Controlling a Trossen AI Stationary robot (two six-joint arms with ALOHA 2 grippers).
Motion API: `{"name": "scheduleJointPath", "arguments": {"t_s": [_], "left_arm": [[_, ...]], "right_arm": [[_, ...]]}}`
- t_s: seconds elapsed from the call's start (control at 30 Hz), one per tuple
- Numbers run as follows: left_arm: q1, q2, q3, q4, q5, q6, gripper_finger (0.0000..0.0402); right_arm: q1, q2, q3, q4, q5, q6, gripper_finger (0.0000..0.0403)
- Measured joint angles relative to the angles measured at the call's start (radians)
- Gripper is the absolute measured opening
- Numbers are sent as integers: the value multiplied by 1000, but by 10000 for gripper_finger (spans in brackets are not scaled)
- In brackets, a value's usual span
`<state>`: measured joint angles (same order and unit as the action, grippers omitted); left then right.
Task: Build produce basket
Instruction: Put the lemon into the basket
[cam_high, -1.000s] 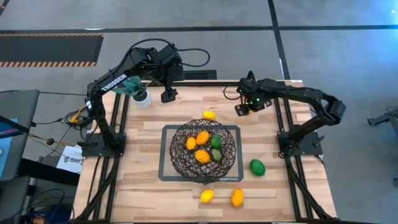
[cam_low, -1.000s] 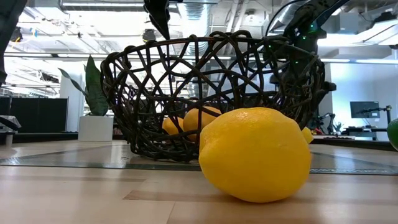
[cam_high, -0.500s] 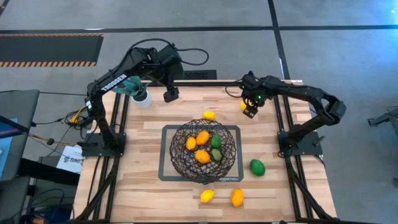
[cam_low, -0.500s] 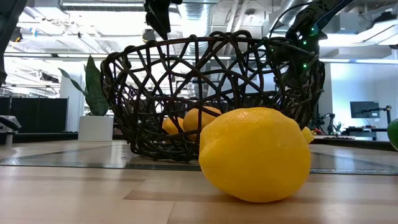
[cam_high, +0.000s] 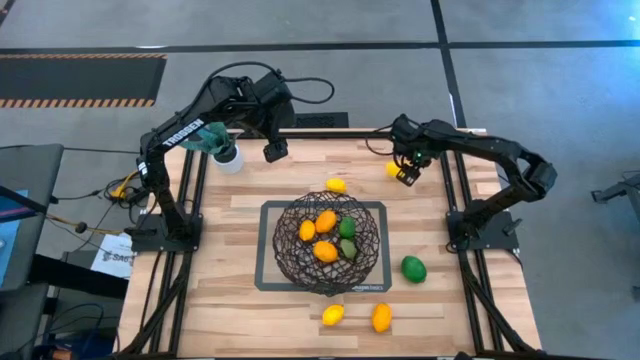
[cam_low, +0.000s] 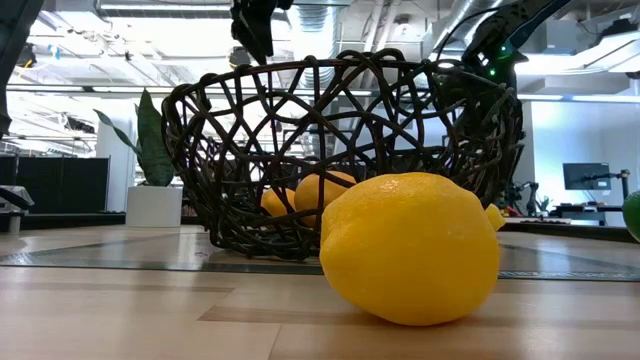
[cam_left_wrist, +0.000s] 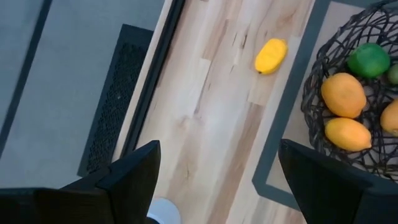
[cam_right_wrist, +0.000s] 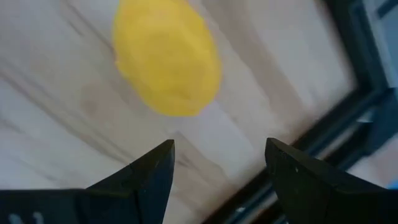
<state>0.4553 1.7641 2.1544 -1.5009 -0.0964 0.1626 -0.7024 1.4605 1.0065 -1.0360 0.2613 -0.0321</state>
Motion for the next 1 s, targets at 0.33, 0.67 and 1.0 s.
{"name": "scheduleJointPath", "arguments": {"t_s": [0.33, 0.67, 1.0], "left_arm": [[0, 0, 0, 0, -2, 6, 311], [0, 0, 0, 0, -2, -1, 311], [0, 0, 0, 0, -2, -2, 311]], "right_arm": [[28, 0, 0, 0, 25, -4, 270], [48, 0, 0, 69, -8, -3, 270], [57, 0, 0, 82, -49, -22, 270]]}}
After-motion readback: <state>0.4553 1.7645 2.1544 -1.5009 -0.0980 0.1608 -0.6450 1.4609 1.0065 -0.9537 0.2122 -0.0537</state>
